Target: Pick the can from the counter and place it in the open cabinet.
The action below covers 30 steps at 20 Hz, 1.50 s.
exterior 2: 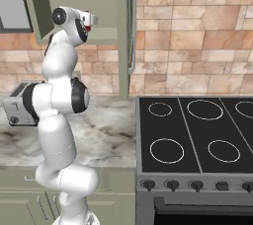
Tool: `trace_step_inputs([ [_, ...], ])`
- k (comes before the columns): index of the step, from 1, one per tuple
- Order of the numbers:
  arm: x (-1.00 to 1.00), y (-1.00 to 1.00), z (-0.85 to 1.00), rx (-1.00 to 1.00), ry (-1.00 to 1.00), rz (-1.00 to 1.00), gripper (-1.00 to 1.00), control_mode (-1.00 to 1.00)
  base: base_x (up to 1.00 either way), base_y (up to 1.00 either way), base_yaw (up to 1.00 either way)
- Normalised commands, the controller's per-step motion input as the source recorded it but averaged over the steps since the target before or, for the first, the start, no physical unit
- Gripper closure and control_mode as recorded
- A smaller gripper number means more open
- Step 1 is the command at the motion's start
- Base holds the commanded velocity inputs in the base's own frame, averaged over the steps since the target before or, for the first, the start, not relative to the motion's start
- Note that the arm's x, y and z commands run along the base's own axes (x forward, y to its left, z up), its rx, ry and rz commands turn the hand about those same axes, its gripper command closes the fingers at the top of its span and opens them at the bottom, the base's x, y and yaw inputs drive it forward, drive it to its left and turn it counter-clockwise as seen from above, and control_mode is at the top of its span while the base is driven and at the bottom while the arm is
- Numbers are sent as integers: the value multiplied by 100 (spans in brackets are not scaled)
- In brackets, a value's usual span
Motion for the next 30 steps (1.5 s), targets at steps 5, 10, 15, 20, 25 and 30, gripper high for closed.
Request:
trace_step_inputs([
  [5,0,0,0,0,0,0,-100,-100,0,0,0],
  [10,-9,0,0,0,0,0,-100,-100,0,0,0],
  [15,-46,0,0,0,-1,0,-100,-100,0,0,0],
  [20,-92,0,-1,0,-5,0,-100,-100,0,0,0],
  [25,-100,-4,-14,0,-8,0,-100,-100,0,0,0],
  [30,-100,-24,-37,0,-14,0,-100,-100,0,0,0],
])
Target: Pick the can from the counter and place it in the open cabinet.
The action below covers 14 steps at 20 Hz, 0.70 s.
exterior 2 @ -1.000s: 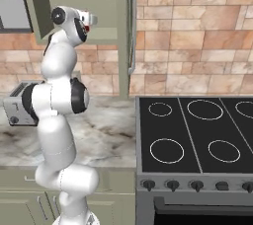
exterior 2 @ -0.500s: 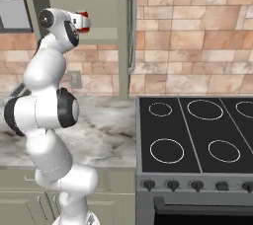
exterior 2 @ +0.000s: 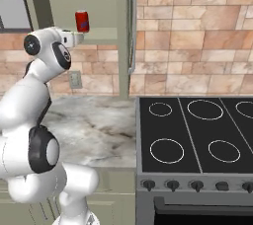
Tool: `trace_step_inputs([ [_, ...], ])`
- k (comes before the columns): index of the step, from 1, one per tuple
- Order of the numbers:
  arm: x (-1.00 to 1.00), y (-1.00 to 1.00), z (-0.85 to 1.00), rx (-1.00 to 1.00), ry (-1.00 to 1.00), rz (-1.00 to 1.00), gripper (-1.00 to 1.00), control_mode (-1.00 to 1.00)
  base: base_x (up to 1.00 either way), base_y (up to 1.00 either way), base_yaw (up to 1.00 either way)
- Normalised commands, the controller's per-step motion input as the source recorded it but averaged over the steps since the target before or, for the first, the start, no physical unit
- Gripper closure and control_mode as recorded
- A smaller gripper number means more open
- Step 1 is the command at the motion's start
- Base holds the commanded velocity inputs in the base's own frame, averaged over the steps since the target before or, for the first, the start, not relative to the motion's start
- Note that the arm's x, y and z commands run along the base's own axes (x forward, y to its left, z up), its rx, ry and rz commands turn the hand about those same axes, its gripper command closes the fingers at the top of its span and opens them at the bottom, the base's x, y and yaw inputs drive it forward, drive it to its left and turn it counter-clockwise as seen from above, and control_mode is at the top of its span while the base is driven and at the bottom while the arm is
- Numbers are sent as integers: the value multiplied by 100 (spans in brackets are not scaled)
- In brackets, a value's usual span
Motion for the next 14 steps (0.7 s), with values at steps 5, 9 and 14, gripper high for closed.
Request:
trace_step_inputs([
  [5,-100,-23,-50,0,-14,0,-100,-100,0,0,0],
  [9,-100,-26,-65,0,-24,0,-100,-100,0,0,0],
  [14,-98,-22,-75,-2,-12,0,-100,-100,0,0,0],
])
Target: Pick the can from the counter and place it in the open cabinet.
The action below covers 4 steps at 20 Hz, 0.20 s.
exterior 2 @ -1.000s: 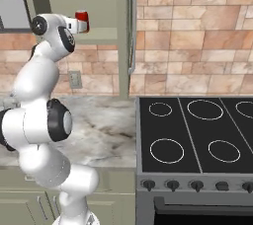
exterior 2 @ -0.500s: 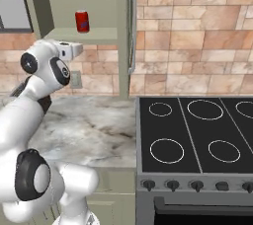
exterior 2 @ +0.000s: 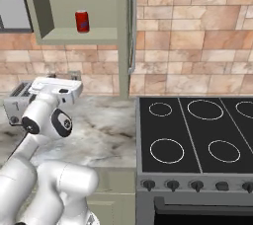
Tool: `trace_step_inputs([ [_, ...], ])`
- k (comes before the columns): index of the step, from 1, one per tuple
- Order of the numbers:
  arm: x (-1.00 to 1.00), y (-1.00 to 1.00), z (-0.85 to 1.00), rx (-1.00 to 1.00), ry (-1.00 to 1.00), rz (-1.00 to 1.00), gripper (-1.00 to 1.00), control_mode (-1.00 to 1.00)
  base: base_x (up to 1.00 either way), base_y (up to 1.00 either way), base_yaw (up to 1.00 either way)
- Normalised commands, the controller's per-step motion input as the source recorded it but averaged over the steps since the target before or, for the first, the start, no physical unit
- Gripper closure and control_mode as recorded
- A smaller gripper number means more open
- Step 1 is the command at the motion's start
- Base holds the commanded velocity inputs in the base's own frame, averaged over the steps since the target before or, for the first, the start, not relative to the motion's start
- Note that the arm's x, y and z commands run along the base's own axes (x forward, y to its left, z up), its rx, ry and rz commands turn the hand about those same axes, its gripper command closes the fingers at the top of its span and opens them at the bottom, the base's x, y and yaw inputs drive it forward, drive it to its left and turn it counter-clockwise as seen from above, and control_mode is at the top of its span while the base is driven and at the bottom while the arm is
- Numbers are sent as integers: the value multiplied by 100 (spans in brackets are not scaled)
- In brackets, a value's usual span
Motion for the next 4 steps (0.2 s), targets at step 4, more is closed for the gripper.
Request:
trace_step_inputs([
  [4,-100,-37,-19,1,-15,-7,-100,-100,0,0,0],
])
